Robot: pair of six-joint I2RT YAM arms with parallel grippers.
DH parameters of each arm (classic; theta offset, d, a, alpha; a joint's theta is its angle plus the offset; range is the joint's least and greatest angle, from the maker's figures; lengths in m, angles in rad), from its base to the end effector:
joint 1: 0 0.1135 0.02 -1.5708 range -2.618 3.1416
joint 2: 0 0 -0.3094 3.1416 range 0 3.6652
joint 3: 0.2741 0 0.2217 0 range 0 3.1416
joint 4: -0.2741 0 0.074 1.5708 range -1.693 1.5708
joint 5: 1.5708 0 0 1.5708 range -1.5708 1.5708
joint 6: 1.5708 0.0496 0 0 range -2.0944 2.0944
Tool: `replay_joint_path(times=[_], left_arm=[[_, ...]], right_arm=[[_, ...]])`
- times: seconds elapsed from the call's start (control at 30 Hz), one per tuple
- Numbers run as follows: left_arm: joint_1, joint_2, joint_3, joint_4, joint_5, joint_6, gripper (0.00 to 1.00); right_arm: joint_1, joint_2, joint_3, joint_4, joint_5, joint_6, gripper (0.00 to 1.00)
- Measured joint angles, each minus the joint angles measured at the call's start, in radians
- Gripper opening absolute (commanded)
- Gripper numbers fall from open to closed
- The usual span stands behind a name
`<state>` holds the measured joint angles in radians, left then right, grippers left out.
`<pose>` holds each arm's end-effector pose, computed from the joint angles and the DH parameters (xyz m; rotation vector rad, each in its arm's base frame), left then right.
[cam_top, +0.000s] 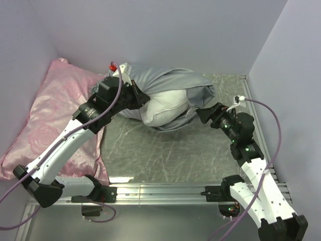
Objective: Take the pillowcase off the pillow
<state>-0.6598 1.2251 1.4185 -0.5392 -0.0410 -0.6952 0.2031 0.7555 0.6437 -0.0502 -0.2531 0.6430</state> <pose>0.1824 -0.1390 0.4626 -0.0647 2.0142 -0.8554 0.1287 0.0392 0.3418 0.2019 1.7912 0.8332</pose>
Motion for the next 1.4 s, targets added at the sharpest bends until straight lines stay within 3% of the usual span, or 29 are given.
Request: replay_joint_path(times=[0.43, 0.5, 0.6, 0.63, 0.67, 0.77, 1.1, 1.4], left_arm=[[0.04, 0.0, 0.065, -0.067, 0.011, 0.014, 0.0], [0.043, 0.0, 0.069, -0.073, 0.018, 0.021, 0.0], [0.045, -0.003, 0.069, -0.076, 0.019, 0.023, 0.0], [0.045, -0.005, 0.069, -0.077, 0.019, 0.023, 0.0], [0.046, -0.008, 0.069, -0.079, 0.02, 0.025, 0.0], [0.048, -0.02, 0.069, -0.084, 0.022, 0.028, 0.0], [0.049, -0.138, -0.008, -0.111, 0.067, 0.042, 0.0], [0.048, -0.198, -0.073, -0.09, 0.125, 0.048, 0.0]], right_arm=[[-0.001, 0.033, 0.134, -0.012, 0.088, -0.061, 0.91], [-0.001, 0.068, 0.155, 0.015, 0.086, -0.06, 0.86], [-0.001, 0.102, 0.16, 0.046, 0.086, -0.053, 0.65], [-0.001, 0.115, 0.163, 0.047, 0.091, -0.048, 0.56], [-0.001, 0.13, 0.172, 0.044, 0.097, -0.047, 0.37], [-0.001, 0.177, 0.217, 0.029, 0.13, -0.034, 0.12], [-0.064, 0.234, 0.335, -0.05, 0.184, 0.009, 0.06], [-0.071, 0.497, 0.451, -0.039, 0.1, 0.045, 0.04]])
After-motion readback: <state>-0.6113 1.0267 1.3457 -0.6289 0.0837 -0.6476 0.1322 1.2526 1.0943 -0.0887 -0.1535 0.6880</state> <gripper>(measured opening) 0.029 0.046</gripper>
